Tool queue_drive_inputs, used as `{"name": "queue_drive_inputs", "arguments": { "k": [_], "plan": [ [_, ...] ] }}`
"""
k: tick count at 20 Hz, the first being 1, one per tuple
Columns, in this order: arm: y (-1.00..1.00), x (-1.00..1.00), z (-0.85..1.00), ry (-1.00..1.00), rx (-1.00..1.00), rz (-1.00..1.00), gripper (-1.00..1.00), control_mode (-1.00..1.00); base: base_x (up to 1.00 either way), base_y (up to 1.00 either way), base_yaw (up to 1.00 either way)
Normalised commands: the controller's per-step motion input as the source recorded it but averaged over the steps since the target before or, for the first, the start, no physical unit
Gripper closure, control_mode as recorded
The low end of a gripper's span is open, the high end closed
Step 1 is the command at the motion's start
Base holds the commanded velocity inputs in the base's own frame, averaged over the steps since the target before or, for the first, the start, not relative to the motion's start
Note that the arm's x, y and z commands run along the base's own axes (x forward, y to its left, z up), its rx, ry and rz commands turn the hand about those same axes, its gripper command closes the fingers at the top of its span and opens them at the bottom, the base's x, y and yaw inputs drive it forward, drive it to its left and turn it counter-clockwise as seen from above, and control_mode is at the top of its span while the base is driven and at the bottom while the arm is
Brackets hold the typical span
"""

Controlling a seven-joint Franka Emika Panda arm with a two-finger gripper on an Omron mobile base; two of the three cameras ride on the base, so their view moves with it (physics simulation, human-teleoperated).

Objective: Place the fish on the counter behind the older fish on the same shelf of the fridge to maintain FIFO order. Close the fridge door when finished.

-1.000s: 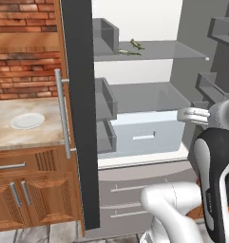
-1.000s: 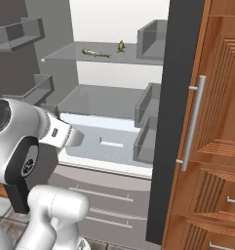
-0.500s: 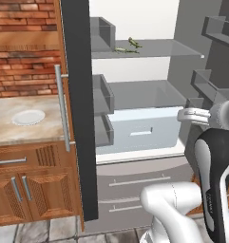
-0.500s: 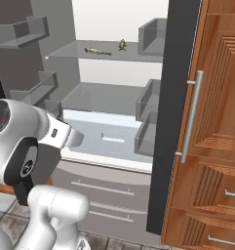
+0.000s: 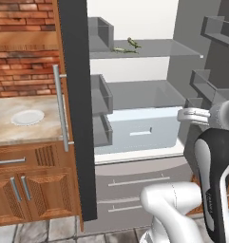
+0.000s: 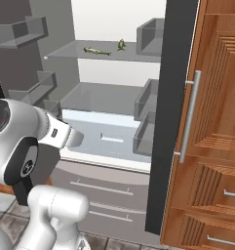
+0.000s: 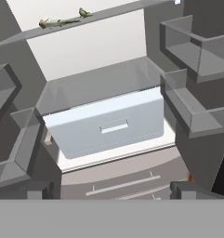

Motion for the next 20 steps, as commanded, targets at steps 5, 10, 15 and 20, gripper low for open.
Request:
{"name": "queue_drive_inputs", "arguments": {
  "k": [5,10,15,20],
  "plan": [
    [-0.25,-0.01,-0.11,-0.02,0.07,0.00,-1.00,-1.00,0.00,0.00,0.00],
    [-0.90,0.00,0.00,-0.03,0.19,-0.02,-1.00,-1.00,0.00,0.00,0.00],
    [-1.00,-0.10,0.00,-0.06,0.21,-0.06,-1.00,-1.00,0.00,0.00,0.00],
    [-0.98,-0.33,0.00,-0.08,0.25,-0.05,-1.00,-1.00,0.00,0.00,0.00]
  ]
}}
